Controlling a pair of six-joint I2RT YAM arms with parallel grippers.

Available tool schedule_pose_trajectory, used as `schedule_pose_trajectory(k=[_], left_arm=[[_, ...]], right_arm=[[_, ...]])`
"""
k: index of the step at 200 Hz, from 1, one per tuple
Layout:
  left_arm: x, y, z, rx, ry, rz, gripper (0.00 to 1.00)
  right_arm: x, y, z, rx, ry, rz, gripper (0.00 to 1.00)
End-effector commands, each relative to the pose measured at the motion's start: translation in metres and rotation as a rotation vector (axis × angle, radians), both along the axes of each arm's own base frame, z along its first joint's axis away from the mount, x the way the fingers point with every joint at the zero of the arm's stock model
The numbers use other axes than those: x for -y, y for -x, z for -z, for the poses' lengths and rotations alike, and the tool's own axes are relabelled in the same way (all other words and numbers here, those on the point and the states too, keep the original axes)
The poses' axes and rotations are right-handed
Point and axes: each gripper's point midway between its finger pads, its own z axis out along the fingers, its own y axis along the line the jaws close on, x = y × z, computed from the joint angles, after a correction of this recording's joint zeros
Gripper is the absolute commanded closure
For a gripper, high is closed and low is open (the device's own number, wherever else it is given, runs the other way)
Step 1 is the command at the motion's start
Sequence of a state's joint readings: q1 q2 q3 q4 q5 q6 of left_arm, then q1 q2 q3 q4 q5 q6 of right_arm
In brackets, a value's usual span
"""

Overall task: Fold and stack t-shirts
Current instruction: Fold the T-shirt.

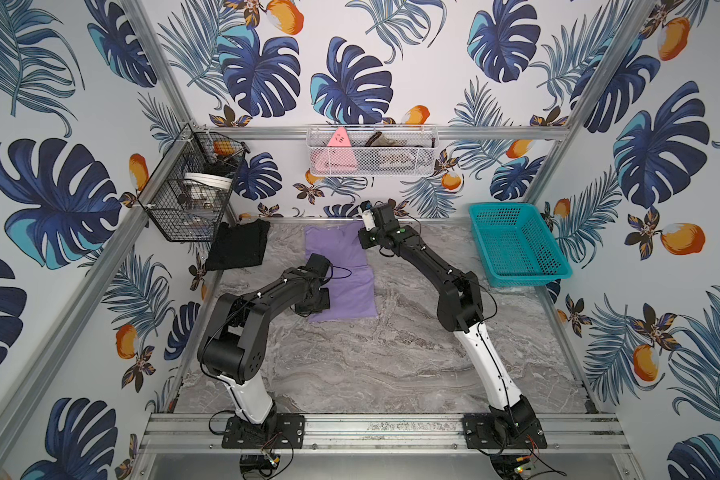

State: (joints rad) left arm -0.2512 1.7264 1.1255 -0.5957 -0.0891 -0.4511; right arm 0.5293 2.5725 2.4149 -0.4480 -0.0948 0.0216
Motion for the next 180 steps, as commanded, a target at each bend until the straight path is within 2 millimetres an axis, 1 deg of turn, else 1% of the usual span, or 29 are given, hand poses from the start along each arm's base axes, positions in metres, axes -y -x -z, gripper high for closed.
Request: schedule_pose_trajectory(k=[1, 3, 4, 6, 9, 14, 16, 18, 30, 47, 64, 81, 101, 141, 151, 160, 162, 165, 180], left_arm=[[-0.004, -0.002, -0.019, 0.010, 0.030, -0.018, 0.57], [-0.005, -0.002, -0.020, 0.012, 0.031, -0.023, 0.50], [-0.005, -0.002, -0.021, 0.012, 0.033, -0.025, 0.46], [-0.006, -0.002, -0.023, 0.015, 0.035, -0.031, 0.40], [-0.007, -0.001, -0.024, 0.017, 0.037, -0.039, 0.28], [-0.009, -0.001, -0.026, 0.022, 0.043, -0.054, 0.08], [-0.010, -0.001, -0.027, 0.023, 0.046, -0.059, 0.03], [-0.010, 0.000, -0.027, 0.024, 0.051, -0.063, 0.02], [-0.010, 0.003, -0.024, 0.018, 0.085, -0.080, 0.01], [-0.015, 0.014, -0.006, -0.022, 0.125, -0.127, 0.01], [-0.019, 0.025, 0.011, -0.061, 0.166, -0.169, 0.01], [-0.019, 0.031, 0.019, -0.080, 0.185, -0.182, 0.01], [-0.016, 0.035, 0.022, -0.079, 0.206, -0.188, 0.01], [-0.013, 0.042, 0.027, -0.070, 0.239, -0.194, 0.01], [-0.013, 0.040, 0.028, -0.066, 0.235, -0.189, 0.01], [-0.015, 0.038, 0.027, -0.059, 0.224, -0.187, 0.01], [-0.015, 0.038, 0.027, -0.058, 0.221, -0.187, 0.01], [-0.015, 0.037, 0.028, -0.056, 0.219, -0.186, 0.01], [-0.015, 0.031, 0.029, -0.043, 0.221, -0.182, 0.01]], right_arm=[[0.017, 0.046, 0.003, -0.232, -0.088, -0.046, 0.27], [0.016, 0.052, 0.001, -0.247, -0.100, -0.057, 0.26], [0.016, 0.055, 0.003, -0.261, -0.103, -0.061, 0.26], [0.028, 0.054, 0.006, -0.284, -0.112, -0.046, 0.25], [0.034, 0.058, 0.006, -0.311, -0.128, -0.043, 0.24], [0.042, 0.068, 0.013, -0.365, -0.145, -0.036, 0.22], [0.045, 0.072, 0.015, -0.384, -0.153, -0.033, 0.21], [0.048, 0.076, 0.016, -0.403, -0.162, -0.029, 0.21], [0.062, 0.097, 0.026, -0.507, -0.212, -0.018, 0.19], [0.076, 0.124, 0.045, -0.631, -0.251, -0.005, 0.19], [0.082, 0.147, 0.060, -0.721, -0.270, 0.005, 0.20], [0.083, 0.166, 0.072, -0.796, -0.295, 0.018, 0.21], [0.079, 0.186, 0.081, -0.847, -0.292, 0.019, 0.22], [0.060, 0.225, 0.092, -0.917, -0.281, -0.020, 0.23], [0.053, 0.232, 0.093, -0.921, -0.271, -0.040, 0.23], [0.052, 0.232, 0.093, -0.920, -0.269, -0.044, 0.23], [0.045, 0.238, 0.094, -0.924, -0.259, -0.062, 0.23], [0.041, 0.241, 0.095, -0.925, -0.252, -0.071, 0.23], [0.036, 0.243, 0.098, -0.926, -0.243, -0.074, 0.24]])
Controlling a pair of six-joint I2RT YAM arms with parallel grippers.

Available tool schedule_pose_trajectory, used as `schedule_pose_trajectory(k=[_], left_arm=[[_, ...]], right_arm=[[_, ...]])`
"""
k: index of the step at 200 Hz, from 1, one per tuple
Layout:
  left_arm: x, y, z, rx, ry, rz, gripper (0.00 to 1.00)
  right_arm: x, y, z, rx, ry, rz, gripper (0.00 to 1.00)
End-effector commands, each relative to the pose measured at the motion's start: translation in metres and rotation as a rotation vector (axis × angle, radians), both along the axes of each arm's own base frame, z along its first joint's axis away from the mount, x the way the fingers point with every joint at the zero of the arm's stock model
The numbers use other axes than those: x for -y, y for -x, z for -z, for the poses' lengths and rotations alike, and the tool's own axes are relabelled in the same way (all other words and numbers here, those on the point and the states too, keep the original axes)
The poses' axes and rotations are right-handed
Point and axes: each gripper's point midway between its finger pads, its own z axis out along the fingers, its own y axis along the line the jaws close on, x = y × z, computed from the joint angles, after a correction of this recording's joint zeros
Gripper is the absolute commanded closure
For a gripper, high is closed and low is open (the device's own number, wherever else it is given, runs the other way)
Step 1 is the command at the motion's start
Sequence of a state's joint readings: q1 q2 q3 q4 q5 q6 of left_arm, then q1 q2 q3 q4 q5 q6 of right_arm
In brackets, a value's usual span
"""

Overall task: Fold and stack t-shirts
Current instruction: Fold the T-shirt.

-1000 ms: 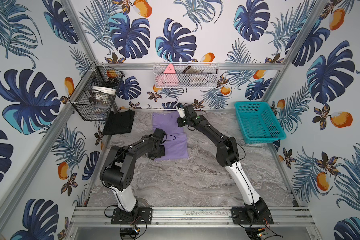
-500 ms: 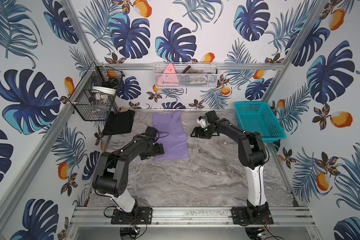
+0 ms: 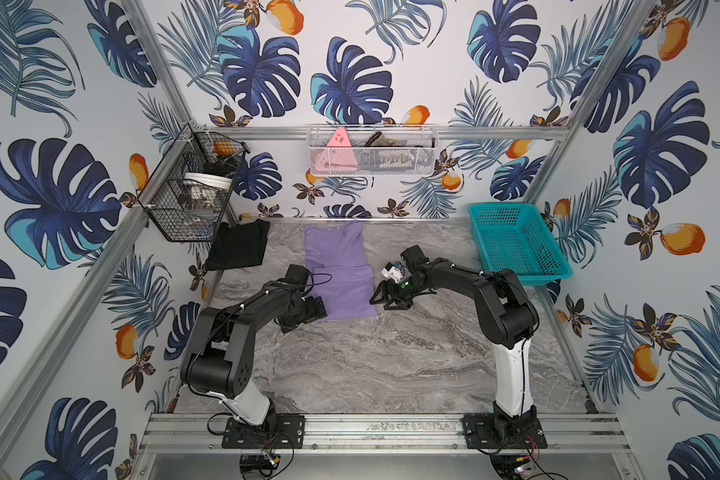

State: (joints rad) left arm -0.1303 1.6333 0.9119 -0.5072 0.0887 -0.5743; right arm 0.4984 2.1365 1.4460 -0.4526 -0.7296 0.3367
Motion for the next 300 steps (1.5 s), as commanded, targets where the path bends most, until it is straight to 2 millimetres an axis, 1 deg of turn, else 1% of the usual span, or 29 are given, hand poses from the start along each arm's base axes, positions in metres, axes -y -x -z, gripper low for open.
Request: schedule_pose_trajectory(k=[1, 17, 29, 37, 44, 48, 62, 64, 76, 85, 92, 97, 104, 130, 152, 167, 177, 181, 184, 189, 224, 244, 258, 284, 300], left_arm=[[0.005, -0.011, 0.002, 0.031, 0.024, 0.006, 0.01], [0.010, -0.017, 0.007, 0.040, 0.053, 0.002, 0.01], [0.014, -0.022, 0.011, 0.038, 0.071, 0.000, 0.02], [0.016, -0.024, 0.014, 0.036, 0.083, 0.008, 0.06], [0.018, -0.025, 0.016, 0.029, 0.088, 0.013, 0.11], [0.018, -0.026, 0.017, 0.025, 0.090, 0.014, 0.15], [0.022, -0.023, 0.022, 0.015, 0.114, 0.023, 0.32], [0.023, -0.023, 0.023, 0.014, 0.119, 0.024, 0.35], [0.028, -0.019, 0.027, 0.011, 0.152, 0.033, 0.54], [0.031, -0.016, 0.029, 0.013, 0.170, 0.044, 0.69], [0.032, -0.013, 0.030, 0.012, 0.173, 0.054, 0.79], [0.033, -0.012, 0.031, 0.012, 0.177, 0.064, 0.89], [0.034, -0.010, 0.031, 0.010, 0.177, 0.078, 1.00], [0.030, -0.006, 0.024, 0.013, 0.158, 0.092, 1.00], [0.032, 0.001, 0.013, -0.013, 0.183, 0.075, 1.00], [0.033, 0.006, 0.004, -0.038, 0.189, 0.068, 1.00], [0.033, 0.010, -0.002, -0.061, 0.191, 0.073, 1.00], [0.033, 0.012, -0.005, -0.072, 0.190, 0.075, 1.00], [0.033, 0.014, -0.007, -0.086, 0.189, 0.074, 1.00], [0.032, 0.017, -0.010, -0.101, 0.189, 0.073, 1.00], [0.039, 0.047, -0.028, -0.206, 0.247, 0.094, 1.00], [0.039, 0.067, -0.035, -0.249, 0.252, 0.101, 1.00], [0.039, 0.081, -0.042, -0.264, 0.260, 0.104, 1.00], [0.038, 0.109, -0.054, -0.288, 0.264, 0.106, 1.00], [0.037, 0.112, -0.063, -0.258, 0.259, 0.123, 1.00]], right_arm=[[-0.005, 0.009, 0.013, -0.024, 0.050, -0.002, 0.24], [-0.008, 0.011, 0.018, -0.024, 0.062, -0.009, 0.27], [-0.011, 0.013, 0.020, -0.020, 0.071, -0.017, 0.33], [-0.012, 0.015, 0.021, -0.018, 0.078, -0.022, 0.34], [-0.012, 0.017, 0.021, -0.016, 0.084, -0.024, 0.35], [-0.012, 0.018, 0.021, -0.014, 0.086, -0.025, 0.37], [-0.012, 0.020, 0.022, -0.011, 0.092, -0.026, 0.44], [-0.012, 0.020, 0.022, -0.008, 0.093, -0.027, 0.46], [-0.013, 0.020, 0.022, -0.002, 0.095, -0.030, 0.61], [-0.014, 0.020, 0.023, 0.008, 0.102, -0.035, 0.79], [-0.015, 0.019, 0.024, 0.015, 0.105, -0.040, 0.91], [-0.016, 0.018, 0.024, 0.022, 0.105, -0.044, 1.00], [-0.017, 0.017, 0.023, 0.029, 0.104, -0.051, 1.00], [-0.020, 0.013, 0.017, 0.052, 0.103, -0.061, 1.00], [-0.018, 0.016, 0.004, 0.053, 0.096, -0.056, 1.00], [-0.013, 0.025, -0.006, 0.035, 0.092, -0.053, 1.00], [-0.010, 0.034, -0.016, 0.031, 0.086, -0.058, 1.00], [-0.007, 0.037, -0.015, 0.020, 0.092, -0.061, 1.00], [-0.006, 0.039, -0.026, 0.035, 0.083, -0.063, 1.00], [-0.003, 0.042, -0.032, 0.037, 0.082, -0.066, 1.00], [0.013, 0.066, -0.065, -0.027, 0.037, -0.043, 1.00], [0.021, 0.087, -0.084, -0.034, 0.009, -0.048, 1.00], [0.028, 0.101, -0.093, -0.043, -0.002, -0.045, 1.00], [0.035, 0.123, -0.115, -0.052, -0.048, -0.045, 1.00], [0.036, 0.131, -0.123, -0.063, -0.068, -0.047, 1.00]])
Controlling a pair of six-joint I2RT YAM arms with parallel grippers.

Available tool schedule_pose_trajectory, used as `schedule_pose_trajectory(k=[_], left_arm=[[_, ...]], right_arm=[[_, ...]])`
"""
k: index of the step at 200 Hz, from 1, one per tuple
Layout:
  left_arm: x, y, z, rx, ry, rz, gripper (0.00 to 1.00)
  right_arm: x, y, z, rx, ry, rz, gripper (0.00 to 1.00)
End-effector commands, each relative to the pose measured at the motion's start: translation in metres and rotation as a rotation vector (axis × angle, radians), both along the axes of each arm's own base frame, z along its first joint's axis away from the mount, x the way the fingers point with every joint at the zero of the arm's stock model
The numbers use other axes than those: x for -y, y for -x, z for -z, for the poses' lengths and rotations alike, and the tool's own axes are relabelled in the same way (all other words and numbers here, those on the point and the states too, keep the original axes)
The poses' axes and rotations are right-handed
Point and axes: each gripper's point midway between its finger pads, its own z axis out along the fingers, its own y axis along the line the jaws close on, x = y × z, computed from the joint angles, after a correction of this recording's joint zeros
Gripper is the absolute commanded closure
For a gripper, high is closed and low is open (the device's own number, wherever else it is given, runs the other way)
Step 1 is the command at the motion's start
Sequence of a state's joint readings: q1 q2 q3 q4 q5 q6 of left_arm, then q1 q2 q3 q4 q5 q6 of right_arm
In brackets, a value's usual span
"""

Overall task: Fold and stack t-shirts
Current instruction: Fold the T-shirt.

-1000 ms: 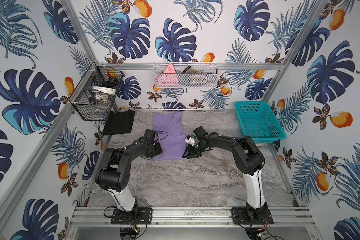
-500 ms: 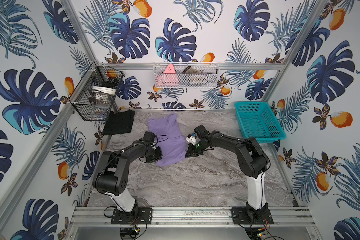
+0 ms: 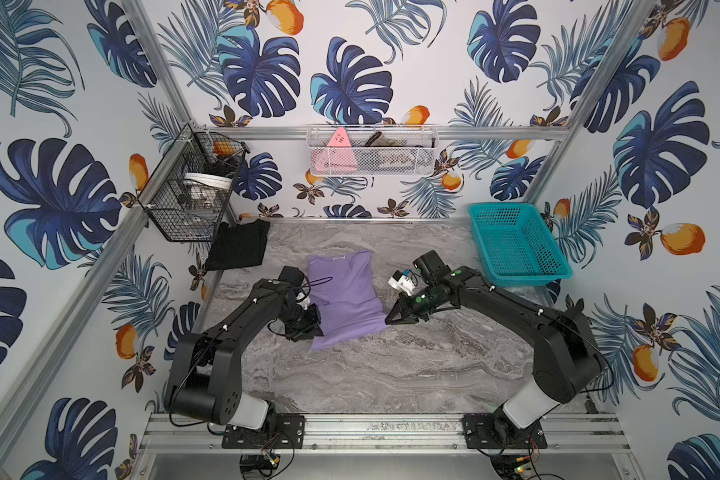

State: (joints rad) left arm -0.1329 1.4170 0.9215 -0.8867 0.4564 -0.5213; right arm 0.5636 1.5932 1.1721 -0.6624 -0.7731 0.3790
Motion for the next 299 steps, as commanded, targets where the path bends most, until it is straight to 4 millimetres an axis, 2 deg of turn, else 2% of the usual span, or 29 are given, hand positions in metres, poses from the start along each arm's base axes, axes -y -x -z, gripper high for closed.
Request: schedule_pose_trajectory(k=[1, 26, 73, 100, 114, 148, 155, 186, 215, 236, 266, 279, 281, 284, 299], left_arm=[[-0.014, 0.029, -0.003, -0.064, -0.075, 0.023, 1.00], [-0.013, 0.019, -0.013, 0.000, -0.074, 0.029, 1.00], [-0.008, -0.060, -0.049, 0.198, -0.072, 0.022, 1.00], [-0.006, -0.090, -0.052, 0.240, -0.078, 0.040, 1.00], [-0.007, -0.102, -0.053, 0.259, -0.094, 0.047, 1.00], [-0.008, -0.121, -0.051, 0.281, -0.115, 0.068, 1.00], [-0.009, -0.126, -0.051, 0.292, -0.122, 0.068, 1.00], [-0.012, -0.150, -0.052, 0.340, -0.164, 0.078, 1.00], [-0.014, -0.177, -0.053, 0.376, -0.194, 0.103, 1.00], [-0.020, -0.194, -0.042, 0.375, -0.218, 0.104, 1.00], [-0.024, -0.208, -0.027, 0.353, -0.208, 0.094, 1.00], [-0.023, -0.213, -0.021, 0.343, -0.209, 0.098, 1.00], [-0.024, -0.214, -0.020, 0.341, -0.209, 0.095, 1.00], [-0.023, -0.215, -0.018, 0.340, -0.209, 0.096, 1.00], [-0.024, -0.222, -0.011, 0.331, -0.208, 0.093, 1.00]], right_arm=[[0.007, 0.018, -0.009, -0.064, -0.007, 0.003, 1.00], [0.004, 0.019, -0.016, -0.061, -0.031, 0.002, 1.00], [-0.005, 0.000, -0.005, -0.052, -0.046, 0.019, 1.00], [-0.012, -0.017, -0.005, -0.017, -0.048, 0.022, 1.00], [-0.013, -0.035, -0.009, 0.025, -0.051, 0.033, 1.00], [-0.013, -0.077, -0.009, 0.080, -0.044, 0.075, 1.00], [-0.005, -0.093, -0.009, 0.090, -0.044, 0.107, 1.00], [-0.008, -0.122, -0.006, 0.129, -0.036, 0.116, 1.00], [-0.014, -0.138, 0.003, 0.147, -0.027, 0.103, 1.00], [-0.018, -0.145, 0.009, 0.141, -0.022, 0.100, 1.00], [-0.021, -0.152, 0.017, 0.132, -0.021, 0.103, 1.00], [-0.022, -0.154, 0.014, 0.145, -0.024, 0.102, 1.00], [-0.022, -0.155, 0.024, 0.129, -0.014, 0.102, 1.00], [-0.022, -0.156, 0.028, 0.123, -0.010, 0.102, 1.00], [-0.024, -0.161, 0.032, 0.133, -0.006, 0.101, 1.00]])
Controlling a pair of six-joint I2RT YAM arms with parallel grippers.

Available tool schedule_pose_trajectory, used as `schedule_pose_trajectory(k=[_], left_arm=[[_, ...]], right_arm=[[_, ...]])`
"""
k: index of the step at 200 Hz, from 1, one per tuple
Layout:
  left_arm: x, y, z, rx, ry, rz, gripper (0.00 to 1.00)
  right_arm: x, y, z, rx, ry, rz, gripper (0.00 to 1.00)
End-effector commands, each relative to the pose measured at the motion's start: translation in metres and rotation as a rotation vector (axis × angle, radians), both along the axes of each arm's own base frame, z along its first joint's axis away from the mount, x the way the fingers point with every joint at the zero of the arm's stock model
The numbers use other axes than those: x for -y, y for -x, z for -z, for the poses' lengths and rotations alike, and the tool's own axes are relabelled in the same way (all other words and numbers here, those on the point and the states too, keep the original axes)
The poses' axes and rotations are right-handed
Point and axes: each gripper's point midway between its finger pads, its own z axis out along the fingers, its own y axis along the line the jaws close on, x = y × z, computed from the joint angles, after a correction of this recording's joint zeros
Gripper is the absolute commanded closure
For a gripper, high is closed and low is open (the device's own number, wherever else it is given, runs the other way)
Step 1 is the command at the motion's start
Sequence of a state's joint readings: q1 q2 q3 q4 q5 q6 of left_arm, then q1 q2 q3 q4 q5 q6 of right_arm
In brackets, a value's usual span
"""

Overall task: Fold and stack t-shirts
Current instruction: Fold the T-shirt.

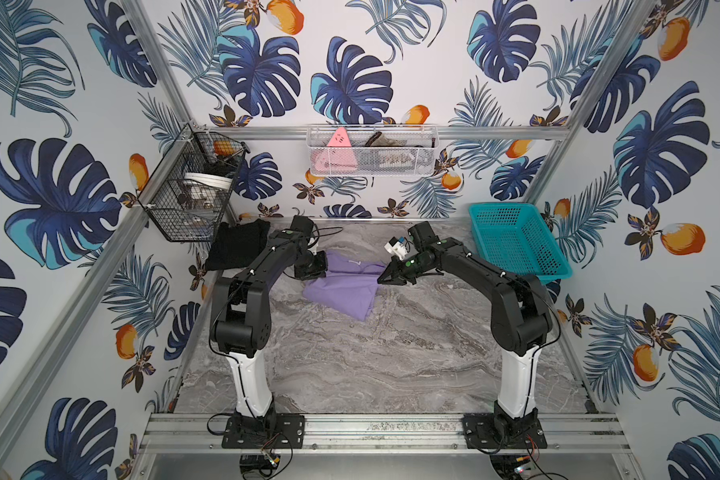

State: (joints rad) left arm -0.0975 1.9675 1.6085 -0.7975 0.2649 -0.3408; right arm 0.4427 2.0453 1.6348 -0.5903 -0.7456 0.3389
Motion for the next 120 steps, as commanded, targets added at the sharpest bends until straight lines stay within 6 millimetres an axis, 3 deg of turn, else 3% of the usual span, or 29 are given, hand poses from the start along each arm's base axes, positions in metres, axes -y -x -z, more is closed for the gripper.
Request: schedule_pose_trajectory(k=[1, 41, 74, 85, 90, 92, 112, 117, 120], left_arm=[[-0.004, -0.014, 0.006, 0.018, -0.018, 0.003, 1.00], [-0.003, -0.045, 0.023, 0.041, -0.028, 0.010, 1.00], [-0.003, -0.073, 0.032, 0.069, -0.031, 0.018, 1.00], [-0.006, -0.082, 0.034, 0.076, -0.049, 0.014, 0.49], [-0.009, -0.086, 0.034, 0.082, -0.069, 0.005, 0.12], [-0.011, -0.087, 0.034, 0.081, -0.078, 0.001, 0.04], [-0.027, -0.098, 0.023, 0.114, -0.162, -0.020, 0.01], [-0.031, -0.100, 0.017, 0.126, -0.172, -0.022, 0.01], [-0.033, -0.101, 0.012, 0.135, -0.177, -0.023, 0.01]], right_arm=[[-0.001, -0.008, 0.011, 0.017, 0.017, -0.004, 1.00], [-0.007, -0.024, 0.023, 0.030, 0.013, -0.010, 1.00], [-0.006, -0.051, 0.039, 0.068, 0.032, 0.004, 1.00], [-0.006, -0.060, 0.041, 0.085, 0.042, 0.011, 1.00], [-0.005, -0.065, 0.042, 0.096, 0.046, 0.016, 1.00], [-0.005, -0.068, 0.042, 0.102, 0.048, 0.018, 1.00], [0.001, -0.083, 0.041, 0.146, 0.086, 0.043, 1.00], [0.003, -0.086, 0.038, 0.163, 0.099, 0.051, 0.89], [0.004, -0.088, 0.037, 0.171, 0.106, 0.053, 0.77]])
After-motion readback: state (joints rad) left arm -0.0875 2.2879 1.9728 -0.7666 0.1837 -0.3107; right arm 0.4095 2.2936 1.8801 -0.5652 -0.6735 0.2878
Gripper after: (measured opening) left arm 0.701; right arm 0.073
